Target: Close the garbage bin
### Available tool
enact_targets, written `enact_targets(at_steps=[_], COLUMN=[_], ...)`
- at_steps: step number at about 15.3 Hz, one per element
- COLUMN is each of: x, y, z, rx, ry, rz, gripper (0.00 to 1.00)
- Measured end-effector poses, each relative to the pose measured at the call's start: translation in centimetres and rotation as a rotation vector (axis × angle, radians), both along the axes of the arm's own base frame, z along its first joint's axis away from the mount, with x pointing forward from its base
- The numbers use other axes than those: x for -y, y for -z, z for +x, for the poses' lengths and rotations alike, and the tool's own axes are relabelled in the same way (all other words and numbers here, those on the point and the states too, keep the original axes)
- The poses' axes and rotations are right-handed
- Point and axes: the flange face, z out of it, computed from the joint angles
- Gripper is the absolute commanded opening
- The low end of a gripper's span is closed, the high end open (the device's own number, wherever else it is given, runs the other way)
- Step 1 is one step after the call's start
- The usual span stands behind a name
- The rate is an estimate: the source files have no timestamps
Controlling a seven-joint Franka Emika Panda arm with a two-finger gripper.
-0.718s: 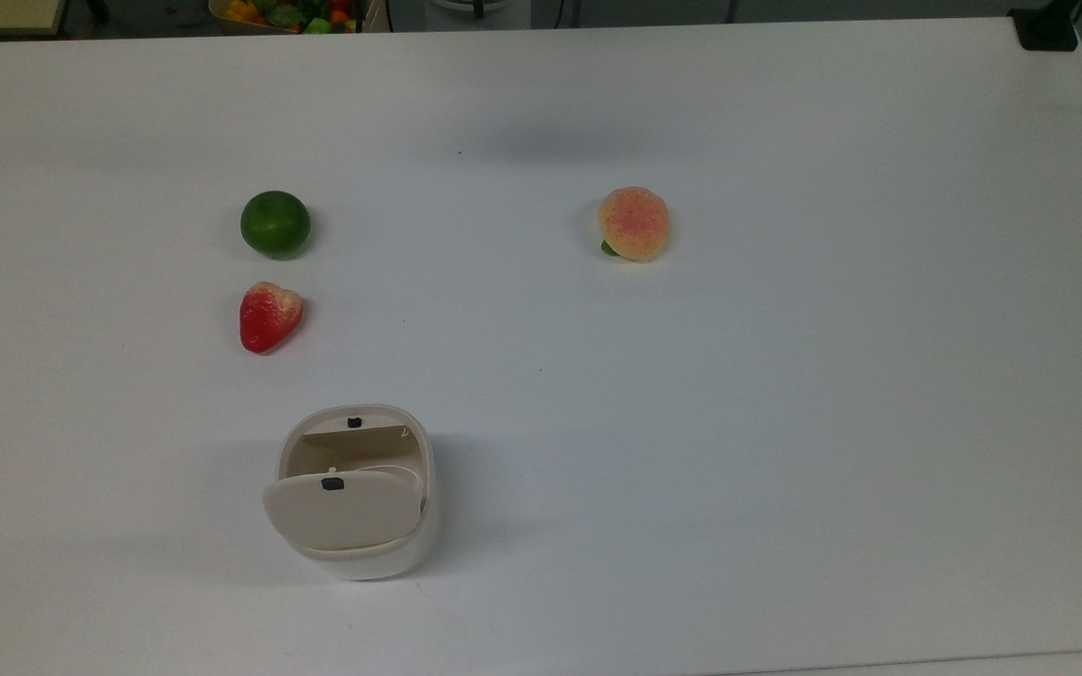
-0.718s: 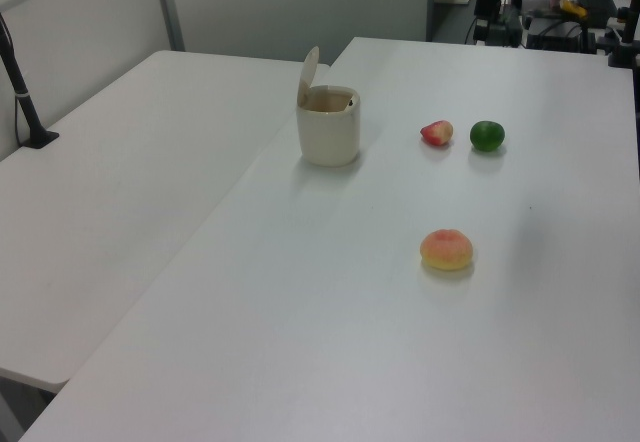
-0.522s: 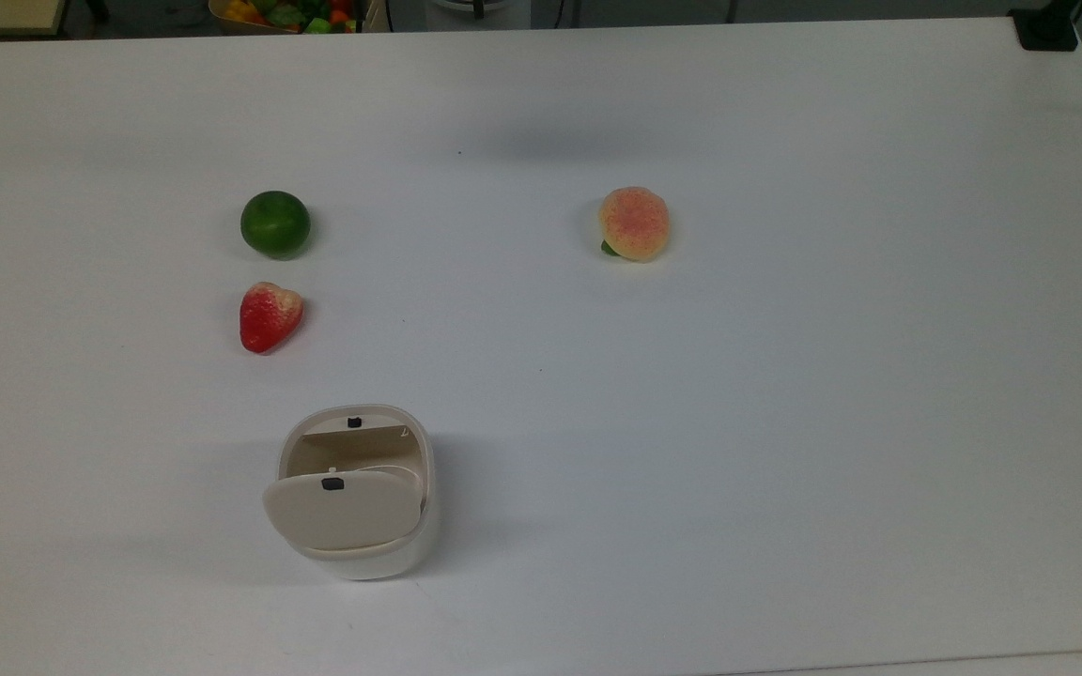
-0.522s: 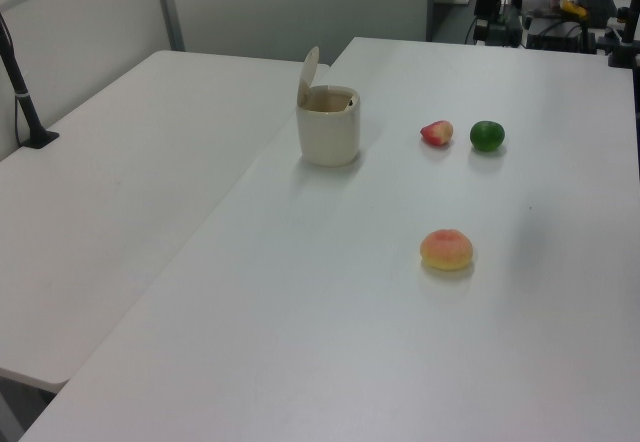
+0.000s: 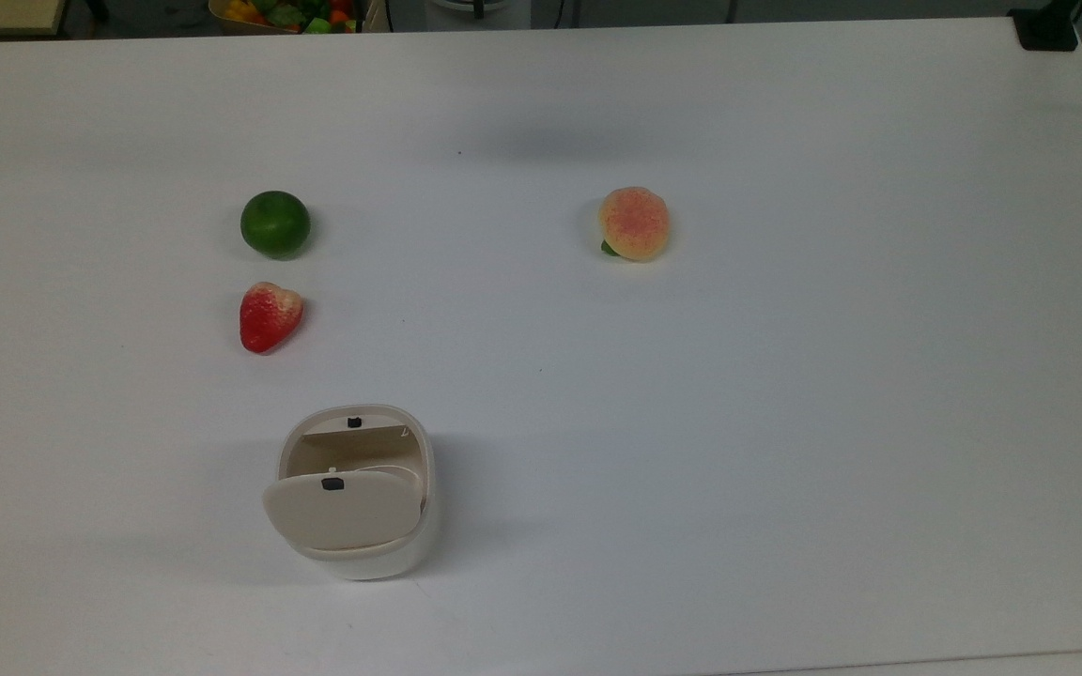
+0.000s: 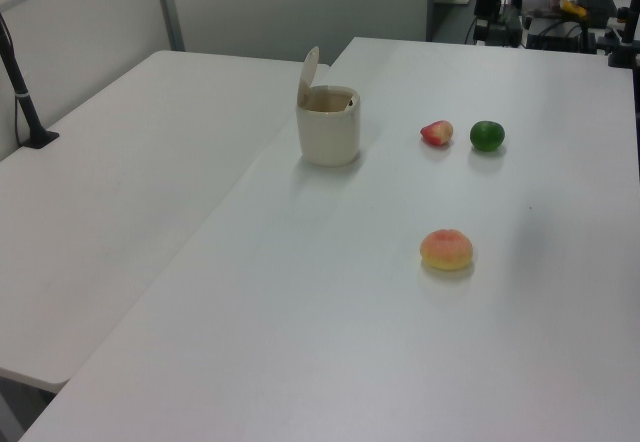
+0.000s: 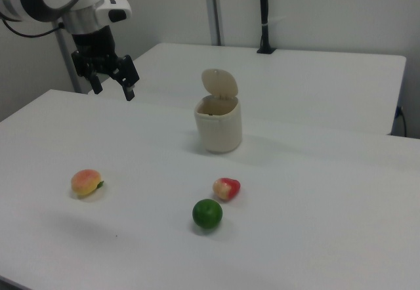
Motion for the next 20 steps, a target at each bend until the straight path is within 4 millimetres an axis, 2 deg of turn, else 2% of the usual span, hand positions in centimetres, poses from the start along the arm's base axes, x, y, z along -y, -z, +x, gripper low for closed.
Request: enact_targets(at_steps=[5,6,10,14,16,20], x=[0.0,-0.1,-0.4,-0.5,-0.2,0.2], y=[0.2,0.3,0.1,0.2,0.2,-0.3], z=[0.1,0.2,0.8,1.1,1.2,2.3], rx=[-0.003,-0.005,0.037,0.046,0.052,0.138], ry=[-0.01,-0.013,-0.009,0.002,0.007,0.021], rz=[-0.001,0.002,0.036,0.072,0.075,0.084], gripper=[0.31,0.24,0.08,0.07,0.01,0.0])
